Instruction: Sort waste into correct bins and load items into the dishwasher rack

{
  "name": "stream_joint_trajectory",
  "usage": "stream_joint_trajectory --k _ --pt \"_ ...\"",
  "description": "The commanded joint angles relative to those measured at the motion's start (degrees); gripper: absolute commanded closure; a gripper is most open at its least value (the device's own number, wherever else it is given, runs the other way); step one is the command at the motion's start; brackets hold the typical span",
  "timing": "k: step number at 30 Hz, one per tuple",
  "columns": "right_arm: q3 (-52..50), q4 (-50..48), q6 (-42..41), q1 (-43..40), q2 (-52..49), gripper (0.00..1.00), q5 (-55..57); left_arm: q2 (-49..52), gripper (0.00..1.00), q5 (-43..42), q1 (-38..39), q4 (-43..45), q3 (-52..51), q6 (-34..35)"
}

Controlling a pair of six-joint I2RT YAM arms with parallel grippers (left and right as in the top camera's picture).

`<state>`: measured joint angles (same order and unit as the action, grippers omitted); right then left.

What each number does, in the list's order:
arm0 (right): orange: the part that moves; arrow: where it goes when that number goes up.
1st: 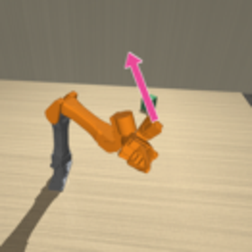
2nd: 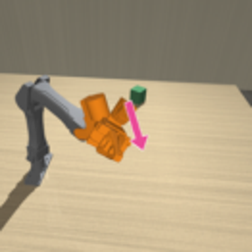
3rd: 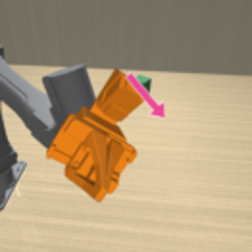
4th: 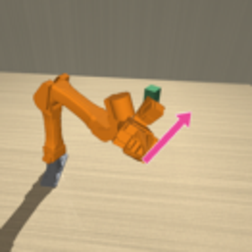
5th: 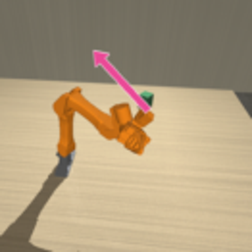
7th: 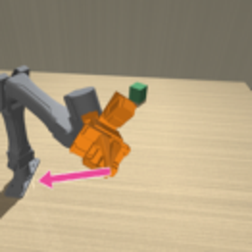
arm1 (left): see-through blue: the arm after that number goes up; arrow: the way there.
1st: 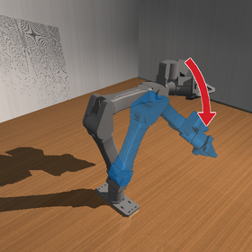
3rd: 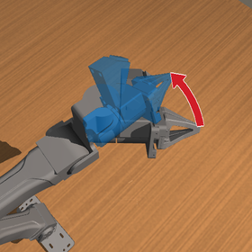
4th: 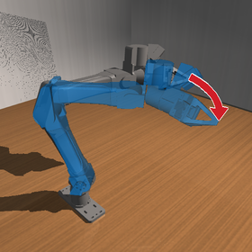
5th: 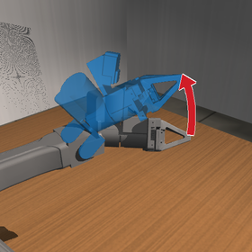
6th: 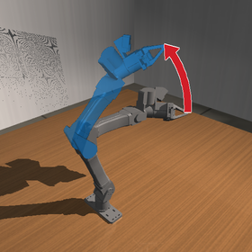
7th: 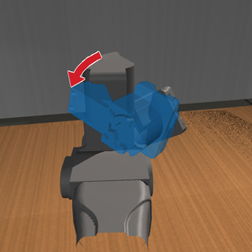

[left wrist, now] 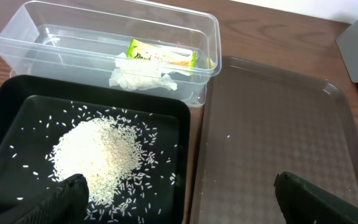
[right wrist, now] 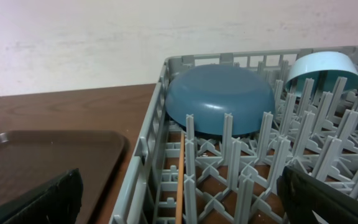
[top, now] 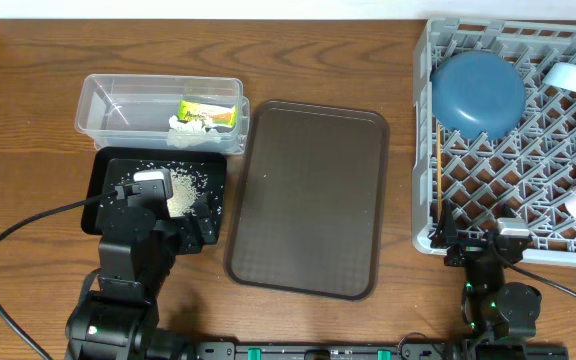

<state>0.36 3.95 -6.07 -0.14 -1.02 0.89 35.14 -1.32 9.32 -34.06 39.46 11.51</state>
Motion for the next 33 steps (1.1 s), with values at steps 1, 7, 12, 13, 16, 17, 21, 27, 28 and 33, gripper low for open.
stream_joint_trajectory --k 1,7,12,13,16,17,21,27,28,33 --pt "-0.04 0.31 0.15 0.59 -0.11 0.01 -0.96 -0.02 0.02 0.46 -0.15 0.07 -0.35 -1.01" --pt "-0.04 0.15 9.42 0.59 -0.11 0.01 -1.86 -0.02 0.02 0.46 -0.15 0.07 -0.35 -1.01" --pt "-0.04 0.15 13.0 0.59 -0.11 0.01 -1.95 -0.02 0.02 0.46 -0.15 0.07 -0.35 -1.01" --pt "-0.04 0.15 13.0 0.59 -0.11 0.01 -1.92 -0.02 0.02 0.46 -0.15 0.07 -0.35 -1.01" --pt "-0.04 0.15 13.0 0.59 -0.11 0.01 -1.95 -0.02 0.02 0.46 -0.15 0.07 -0.35 -1.01" --pt "-0.04 0.15 13.0 0.59 -0.11 0.01 -1.95 -0.02 0.02 0.48 -0.15 0.07 -0.35 -1.01" --pt "-0.04 0.15 13.0 0.59 -0.11 0.01 -1.95 -0.02 0.02 0.48 -0.15 0.07 -0.35 -1.01" --pt "-0.04 0.15 13.0 0.59 -0.11 0.01 -1.95 -0.02 0.02 0.46 -0.15 0.07 -0.35 -1.01" --pt "-0.04 0.15 13.0 0.59 -0.11 0.01 -1.95 -0.02 0.02 0.46 -0.15 0.07 -0.35 -1.01" --pt "-0.04 0.15 13.0 0.59 -0.11 0.01 -1.95 -0.02 0.02 0.46 -0.15 0.07 -0.35 -1.01"
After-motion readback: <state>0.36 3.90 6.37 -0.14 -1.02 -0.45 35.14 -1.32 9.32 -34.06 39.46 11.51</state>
